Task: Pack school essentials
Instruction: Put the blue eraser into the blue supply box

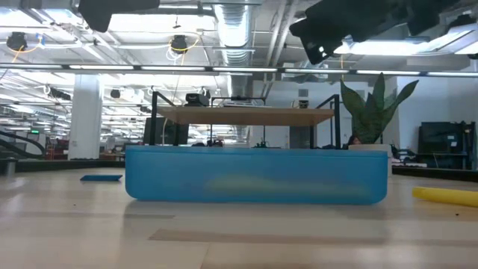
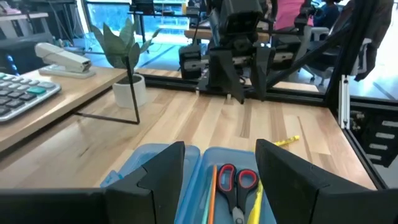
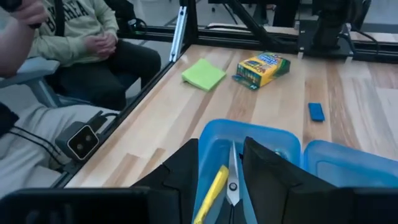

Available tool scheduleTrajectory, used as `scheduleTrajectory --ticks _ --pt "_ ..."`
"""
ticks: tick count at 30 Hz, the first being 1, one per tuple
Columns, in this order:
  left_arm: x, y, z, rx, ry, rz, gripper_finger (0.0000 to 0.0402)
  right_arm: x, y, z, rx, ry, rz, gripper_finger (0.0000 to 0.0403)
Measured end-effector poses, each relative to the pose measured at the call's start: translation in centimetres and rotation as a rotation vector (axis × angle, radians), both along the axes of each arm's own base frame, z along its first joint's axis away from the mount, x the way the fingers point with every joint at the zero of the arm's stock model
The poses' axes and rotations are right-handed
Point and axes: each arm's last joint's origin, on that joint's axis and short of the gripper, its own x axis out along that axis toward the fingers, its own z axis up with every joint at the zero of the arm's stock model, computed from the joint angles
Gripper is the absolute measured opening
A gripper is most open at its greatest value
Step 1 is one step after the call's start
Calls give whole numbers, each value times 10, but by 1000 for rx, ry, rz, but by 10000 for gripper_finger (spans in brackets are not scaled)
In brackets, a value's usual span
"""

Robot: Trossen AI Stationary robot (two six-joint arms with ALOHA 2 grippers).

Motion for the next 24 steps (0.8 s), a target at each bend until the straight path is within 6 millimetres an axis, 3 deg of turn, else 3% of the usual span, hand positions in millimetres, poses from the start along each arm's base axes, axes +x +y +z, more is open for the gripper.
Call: scheduleTrajectory --ticks 12,16,24 --pt "1 2 0 56 15 -2 188 2 -6 0 1 -8 -17 141" --pt "4 8 1 110 30 10 188 2 -7 -1 -1 0 -22 141" --pt "8 22 0 49 75 -34 188 2 -9 -3 11 35 -32 141"
